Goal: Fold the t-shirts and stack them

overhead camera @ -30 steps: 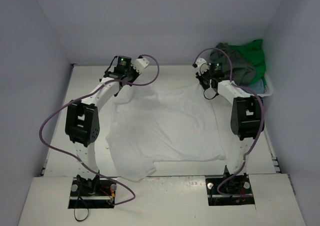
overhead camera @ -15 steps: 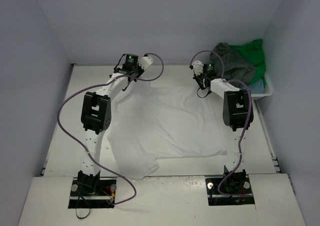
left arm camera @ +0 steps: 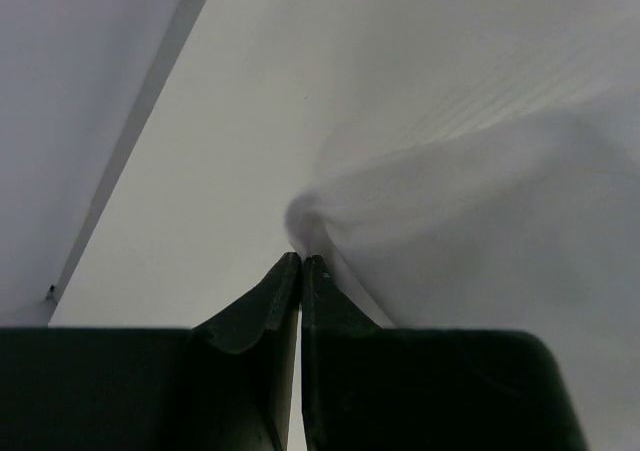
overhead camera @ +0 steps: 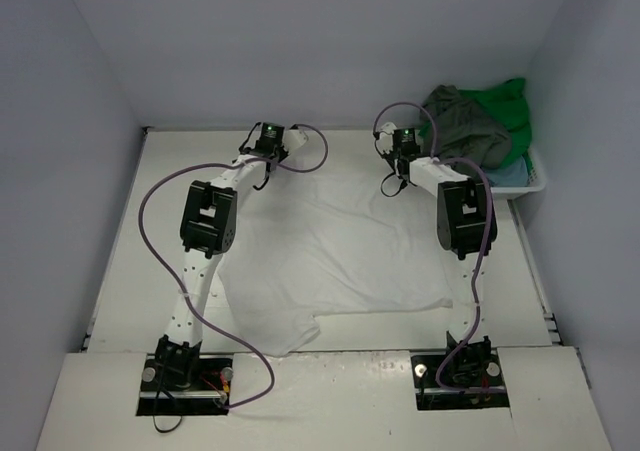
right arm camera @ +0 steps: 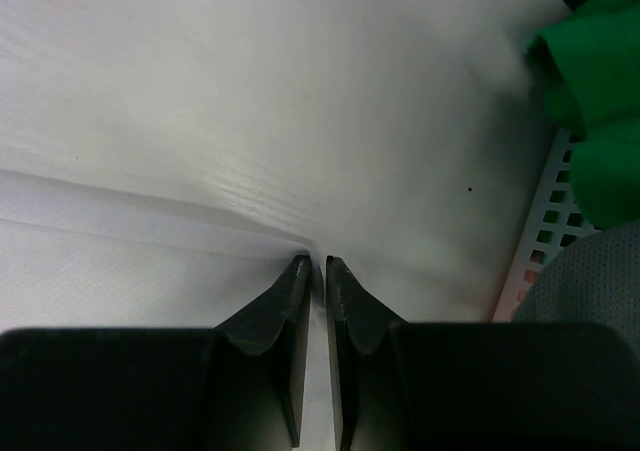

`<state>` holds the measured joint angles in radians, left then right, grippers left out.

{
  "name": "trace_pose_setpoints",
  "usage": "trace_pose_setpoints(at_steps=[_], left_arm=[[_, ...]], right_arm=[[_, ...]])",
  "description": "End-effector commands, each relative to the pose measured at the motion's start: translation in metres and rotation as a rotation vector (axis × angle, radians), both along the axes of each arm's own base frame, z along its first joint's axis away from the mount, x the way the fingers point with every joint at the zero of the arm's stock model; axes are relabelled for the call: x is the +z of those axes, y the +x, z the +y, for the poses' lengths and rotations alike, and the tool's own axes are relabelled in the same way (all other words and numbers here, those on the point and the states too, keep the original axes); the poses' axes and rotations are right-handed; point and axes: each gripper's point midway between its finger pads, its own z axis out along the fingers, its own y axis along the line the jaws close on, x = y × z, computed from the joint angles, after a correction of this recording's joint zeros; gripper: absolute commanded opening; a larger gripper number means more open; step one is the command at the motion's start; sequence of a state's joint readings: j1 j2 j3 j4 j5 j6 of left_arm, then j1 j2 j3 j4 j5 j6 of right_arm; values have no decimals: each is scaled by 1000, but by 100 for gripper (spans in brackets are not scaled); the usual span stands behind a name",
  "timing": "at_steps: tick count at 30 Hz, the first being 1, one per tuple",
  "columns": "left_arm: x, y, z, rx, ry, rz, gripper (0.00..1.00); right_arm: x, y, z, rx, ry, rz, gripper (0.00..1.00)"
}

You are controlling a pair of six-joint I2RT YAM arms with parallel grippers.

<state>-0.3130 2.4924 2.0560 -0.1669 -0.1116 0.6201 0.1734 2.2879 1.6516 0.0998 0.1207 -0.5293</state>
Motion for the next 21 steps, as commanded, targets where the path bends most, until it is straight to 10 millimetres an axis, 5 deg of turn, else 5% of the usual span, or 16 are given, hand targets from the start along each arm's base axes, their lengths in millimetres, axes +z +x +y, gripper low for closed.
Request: trace_pose_setpoints(at_steps=[1,17,20,21], left_arm=[[72,30,15,62,54,-205,0],[61,45,52,104,264,-272,0],[55,53,59,118,266,-264,25],[55,55,61,123,272,-268,41]], right_arm=[[39,12,-6,-62,-48,-98,9],[37,0,5,-51,-53,-81,10],[36,-3,5,-49,-51,-77,10],[36,-4,5,-49,-51,-75,10]])
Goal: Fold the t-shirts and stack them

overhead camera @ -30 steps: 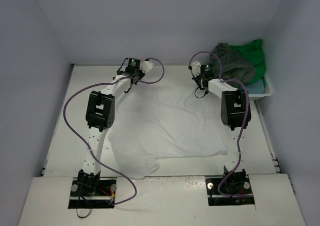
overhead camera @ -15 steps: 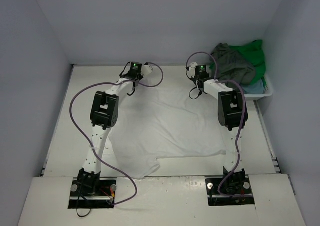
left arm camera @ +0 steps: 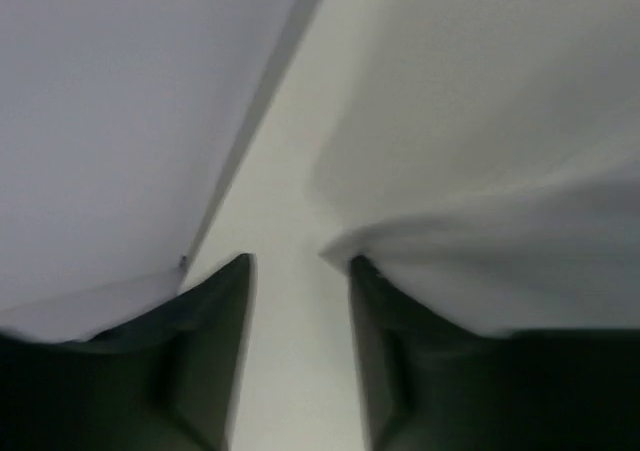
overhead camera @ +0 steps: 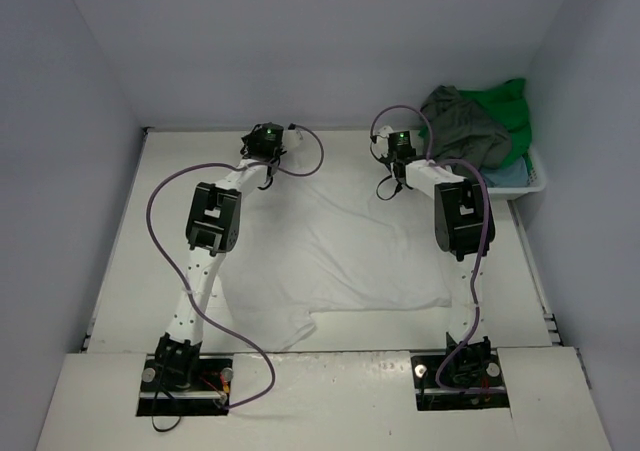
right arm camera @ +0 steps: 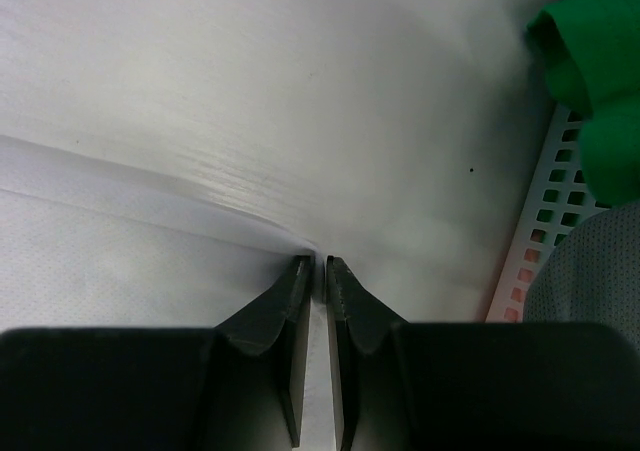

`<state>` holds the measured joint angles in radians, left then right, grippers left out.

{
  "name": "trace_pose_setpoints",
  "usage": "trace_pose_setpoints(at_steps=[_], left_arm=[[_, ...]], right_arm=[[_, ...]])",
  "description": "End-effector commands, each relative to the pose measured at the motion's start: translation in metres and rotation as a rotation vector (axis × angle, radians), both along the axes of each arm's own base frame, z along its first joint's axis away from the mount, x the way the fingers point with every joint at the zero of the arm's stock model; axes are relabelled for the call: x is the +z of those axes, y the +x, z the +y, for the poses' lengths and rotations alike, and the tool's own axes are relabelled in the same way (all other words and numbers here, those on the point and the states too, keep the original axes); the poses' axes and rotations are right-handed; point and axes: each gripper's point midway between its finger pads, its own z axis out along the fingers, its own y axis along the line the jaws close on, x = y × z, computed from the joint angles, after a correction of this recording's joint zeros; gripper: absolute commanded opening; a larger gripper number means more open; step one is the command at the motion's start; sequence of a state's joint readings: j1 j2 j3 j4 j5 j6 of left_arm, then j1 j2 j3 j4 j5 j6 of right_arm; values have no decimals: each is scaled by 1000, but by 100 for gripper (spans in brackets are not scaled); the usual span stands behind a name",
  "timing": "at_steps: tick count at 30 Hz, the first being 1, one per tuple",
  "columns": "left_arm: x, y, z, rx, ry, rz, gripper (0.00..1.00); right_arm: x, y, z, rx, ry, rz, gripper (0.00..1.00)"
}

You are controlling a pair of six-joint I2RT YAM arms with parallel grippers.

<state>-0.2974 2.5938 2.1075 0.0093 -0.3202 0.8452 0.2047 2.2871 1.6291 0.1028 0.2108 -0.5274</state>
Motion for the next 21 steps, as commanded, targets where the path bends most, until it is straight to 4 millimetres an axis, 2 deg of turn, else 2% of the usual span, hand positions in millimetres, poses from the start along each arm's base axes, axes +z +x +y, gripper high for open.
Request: trace_pose_setpoints(at_steps=[1,2,4,7,10,15,16,18,19,21], left_arm=[[52,23,21,56,16,-136,55],[46,24,22,58,23,-131,64],[52,28,23,67,25,-154,84],[60,29,26,90,17,-176,84],[76,30,31,119,7,-205,84],[116,24,39,147,-13,-257,84],[130,21,41,148,-13,-272,84],[143,18,43,151,-5,-286,84],[159,16,45,151,5,-305,84],[170,12,49,159,15,-315,84]], right_arm=[[39,3,3,-11,12,-79,10],[38,3,3,-11,11,-76,10],[37,1,3,-9,12,-71,10],[36,0,2,-11,10,-69,10],[37,-1,2,-15,10,-69,9],[50,-5,1,-22,8,-85,9],[52,-6,1,-24,5,-87,9],[60,-9,-1,-29,6,-97,8],[64,-11,-2,-33,4,-101,8],[75,-16,-2,-37,12,-112,8]])
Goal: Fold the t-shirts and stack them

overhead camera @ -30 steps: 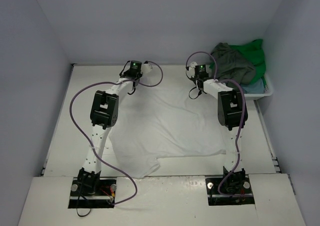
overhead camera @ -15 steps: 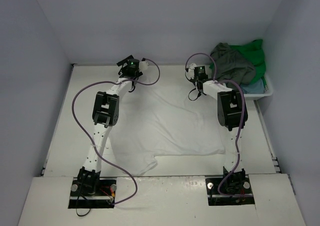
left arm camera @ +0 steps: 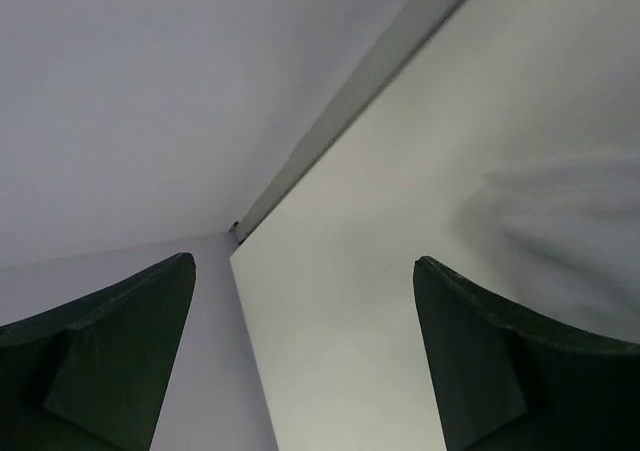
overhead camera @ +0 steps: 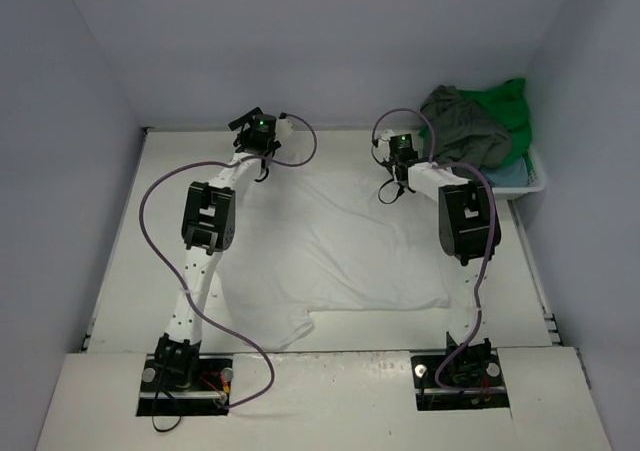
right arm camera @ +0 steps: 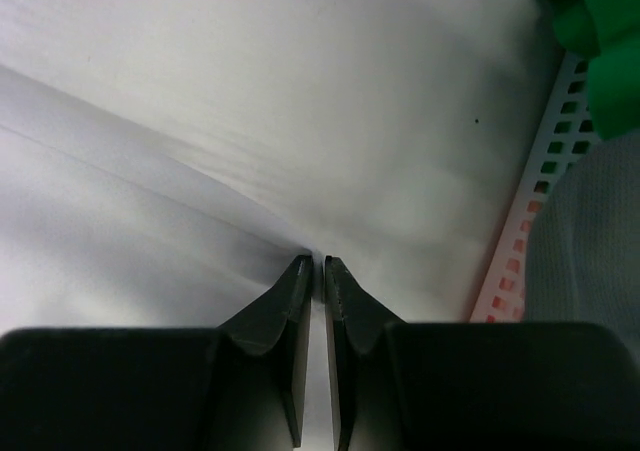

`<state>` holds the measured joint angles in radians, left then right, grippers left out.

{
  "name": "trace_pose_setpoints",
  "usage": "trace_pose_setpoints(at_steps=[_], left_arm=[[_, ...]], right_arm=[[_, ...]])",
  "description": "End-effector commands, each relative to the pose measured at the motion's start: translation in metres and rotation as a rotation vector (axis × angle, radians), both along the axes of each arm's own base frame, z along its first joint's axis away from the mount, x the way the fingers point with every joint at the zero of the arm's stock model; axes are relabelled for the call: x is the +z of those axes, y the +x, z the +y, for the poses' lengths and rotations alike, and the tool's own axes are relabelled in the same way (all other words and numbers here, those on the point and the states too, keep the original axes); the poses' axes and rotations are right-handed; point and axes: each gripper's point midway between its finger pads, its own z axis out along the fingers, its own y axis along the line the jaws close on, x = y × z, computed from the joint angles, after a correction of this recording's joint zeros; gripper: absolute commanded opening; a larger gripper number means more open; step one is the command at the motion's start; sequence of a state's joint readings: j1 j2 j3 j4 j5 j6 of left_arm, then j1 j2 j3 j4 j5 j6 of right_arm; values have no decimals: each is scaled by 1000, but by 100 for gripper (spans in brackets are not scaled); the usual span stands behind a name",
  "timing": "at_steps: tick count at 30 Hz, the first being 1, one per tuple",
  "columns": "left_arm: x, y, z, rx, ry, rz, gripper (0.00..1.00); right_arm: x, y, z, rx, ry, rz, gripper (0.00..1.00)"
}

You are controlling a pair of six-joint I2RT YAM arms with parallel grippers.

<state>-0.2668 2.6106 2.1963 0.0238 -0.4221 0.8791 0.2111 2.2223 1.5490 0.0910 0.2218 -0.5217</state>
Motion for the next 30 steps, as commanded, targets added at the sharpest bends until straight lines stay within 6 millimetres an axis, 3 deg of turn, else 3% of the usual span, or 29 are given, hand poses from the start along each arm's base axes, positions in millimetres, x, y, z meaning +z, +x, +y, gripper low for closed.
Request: trace_pose_setpoints(at_steps=[1,2,4,5,7,10,11,15,16,21,22,23,25,30], left_arm=[[140,-6,19,57,-22,-227,84],[158,-10,21,60,-22,-248,84],[177,-16,26,73,-14,-271,84],[198,-22,29,77,-19,-297,84],[229,-34,35,86,-26,-331,84],[241,-50,41,107,-43,-302,84],[257,-61,42,107,-62,-312,84],[259,-101,41,94,-117,-236,84],[260,-119,40,88,-143,-223,84],[253,-175,29,55,-204,-147,84],[265,-188,28,55,-247,-169,84],[254,-197,28,56,-256,-123,84],[262,-212,28,47,-298,-130,84],[253,-235,33,39,-296,-103,84]], right_arm=[[76,2,0,-34,25,-142,8],[91,1,-2,-38,28,-168,8],[99,-5,-4,-42,25,-177,9],[115,-7,-5,-43,30,-204,9],[122,-13,-8,-52,24,-212,9],[139,-20,-10,-54,30,-229,9],[145,-24,-10,-53,36,-235,9],[151,-40,-13,-36,34,-225,9],[154,-44,-11,-23,41,-225,9],[123,-56,-7,20,34,-139,8],[113,-54,-6,23,35,-119,8],[108,-53,-5,24,37,-111,8],[99,-46,-4,20,36,-97,4],[95,-18,3,16,44,-113,0]])
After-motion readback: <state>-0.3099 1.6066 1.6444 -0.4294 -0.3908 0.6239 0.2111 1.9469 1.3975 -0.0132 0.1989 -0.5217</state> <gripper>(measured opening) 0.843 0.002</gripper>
